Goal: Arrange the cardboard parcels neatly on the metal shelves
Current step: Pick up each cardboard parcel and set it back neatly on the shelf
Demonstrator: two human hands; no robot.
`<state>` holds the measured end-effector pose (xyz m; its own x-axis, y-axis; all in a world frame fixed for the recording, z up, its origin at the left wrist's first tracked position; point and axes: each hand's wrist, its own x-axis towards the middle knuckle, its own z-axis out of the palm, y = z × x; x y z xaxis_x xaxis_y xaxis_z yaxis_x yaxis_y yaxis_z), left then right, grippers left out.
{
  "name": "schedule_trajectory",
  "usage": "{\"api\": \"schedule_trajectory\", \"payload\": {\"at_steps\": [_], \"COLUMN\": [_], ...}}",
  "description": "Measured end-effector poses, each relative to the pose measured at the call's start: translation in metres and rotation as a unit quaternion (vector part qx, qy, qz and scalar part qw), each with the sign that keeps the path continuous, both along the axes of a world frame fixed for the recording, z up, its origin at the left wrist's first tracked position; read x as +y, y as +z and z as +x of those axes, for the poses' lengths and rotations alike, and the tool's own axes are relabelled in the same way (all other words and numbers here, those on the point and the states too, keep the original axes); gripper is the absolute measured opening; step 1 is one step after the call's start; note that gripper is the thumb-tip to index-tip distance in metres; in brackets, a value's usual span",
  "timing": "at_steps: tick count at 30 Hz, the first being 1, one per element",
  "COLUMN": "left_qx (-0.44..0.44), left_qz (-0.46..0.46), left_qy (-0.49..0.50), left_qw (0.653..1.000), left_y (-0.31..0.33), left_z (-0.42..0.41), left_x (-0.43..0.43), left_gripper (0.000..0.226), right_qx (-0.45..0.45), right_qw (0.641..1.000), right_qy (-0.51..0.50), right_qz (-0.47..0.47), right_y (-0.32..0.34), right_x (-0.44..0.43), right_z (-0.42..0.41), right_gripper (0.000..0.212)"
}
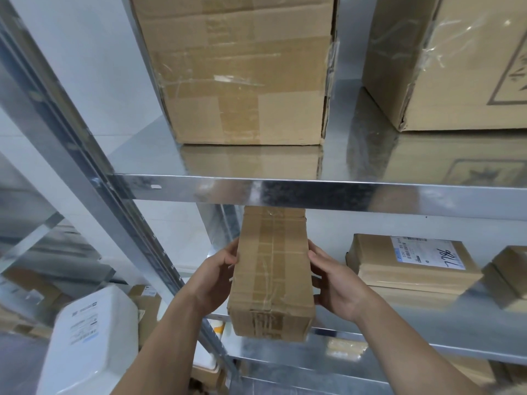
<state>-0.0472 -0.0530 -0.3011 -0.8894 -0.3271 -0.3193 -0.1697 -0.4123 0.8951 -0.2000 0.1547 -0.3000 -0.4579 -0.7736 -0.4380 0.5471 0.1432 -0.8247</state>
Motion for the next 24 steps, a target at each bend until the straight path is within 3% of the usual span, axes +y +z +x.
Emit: {"api": "schedule_trajectory", "payload": {"at_steps": [9, 13, 16, 24], "left_qx": [-0.018, -0.036, -0.035, -0.028], "left_qz": [0.002, -0.032, -0.066, -0.040], "left_qy": [0.013, 0.027, 0.022, 0.021], "left_qw": [1.000, 0.998, 0.997, 0.999], "left_y": [0.001, 0.013, 0.019, 0.026], "left_z": [0.002, -0.001, -0.001, 0.006], "left_x": [0.003, 0.007, 0.006, 0.009], "left_gripper": [0.077, 0.071, 0.078, 0.082], "right_qx": [-0.003, 0.014, 0.019, 0.007], "right_qw": [1.000, 0.999, 0.999, 0.999], "right_qy": [-0.004, -0.002, -0.011, -0.031], "right_qz": [0.014, 0.037, 0.042, 0.015], "right_y": [-0.002, 0.010, 0.014, 0.016], "right_x": [0.002, 0.001, 0.000, 0.002], "right_z": [-0.002, -0.007, -0.010, -0.009], "right_gripper": [0.048, 0.032, 0.029, 0.029]}}
